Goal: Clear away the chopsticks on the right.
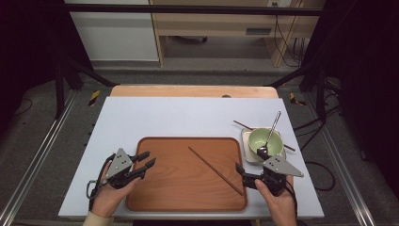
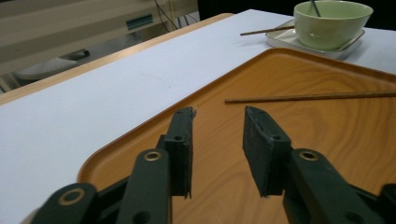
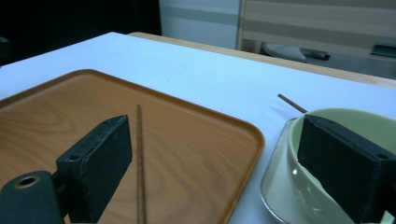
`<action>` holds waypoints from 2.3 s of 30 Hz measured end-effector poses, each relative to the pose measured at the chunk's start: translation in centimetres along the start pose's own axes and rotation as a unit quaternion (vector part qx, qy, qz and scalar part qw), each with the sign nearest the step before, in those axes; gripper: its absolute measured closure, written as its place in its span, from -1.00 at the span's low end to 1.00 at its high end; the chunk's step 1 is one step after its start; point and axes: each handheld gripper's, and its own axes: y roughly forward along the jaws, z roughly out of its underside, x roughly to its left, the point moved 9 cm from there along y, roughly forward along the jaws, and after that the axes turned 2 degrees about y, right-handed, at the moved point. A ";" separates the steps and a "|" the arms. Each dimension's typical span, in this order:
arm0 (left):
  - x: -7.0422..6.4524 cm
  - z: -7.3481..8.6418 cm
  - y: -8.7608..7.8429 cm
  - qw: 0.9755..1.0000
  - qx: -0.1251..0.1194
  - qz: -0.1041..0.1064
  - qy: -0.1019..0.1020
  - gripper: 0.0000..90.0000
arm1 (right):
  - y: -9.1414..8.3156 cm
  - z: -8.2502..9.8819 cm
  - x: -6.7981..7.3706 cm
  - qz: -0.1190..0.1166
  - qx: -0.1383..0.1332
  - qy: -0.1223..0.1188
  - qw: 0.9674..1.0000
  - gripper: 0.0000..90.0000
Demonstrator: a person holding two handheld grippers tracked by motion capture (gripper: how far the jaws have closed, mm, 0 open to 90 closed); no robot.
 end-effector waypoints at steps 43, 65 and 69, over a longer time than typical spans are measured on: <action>2.2 -1.2 0.7 0.997 -0.056 -0.037 -0.029 -0.61 | -3.3 3.2 -19.1 0.097 0.265 -0.109 0.953 0.22; 3.0 -0.6 -0.4 0.997 -0.056 -0.048 -0.027 -0.66 | 1.1 6.0 -20.8 0.021 0.358 -0.131 0.924 0.66; 3.0 -0.6 -0.4 0.997 -0.055 -0.048 -0.025 -0.66 | 1.0 6.1 -20.2 0.005 0.359 -0.127 0.925 0.86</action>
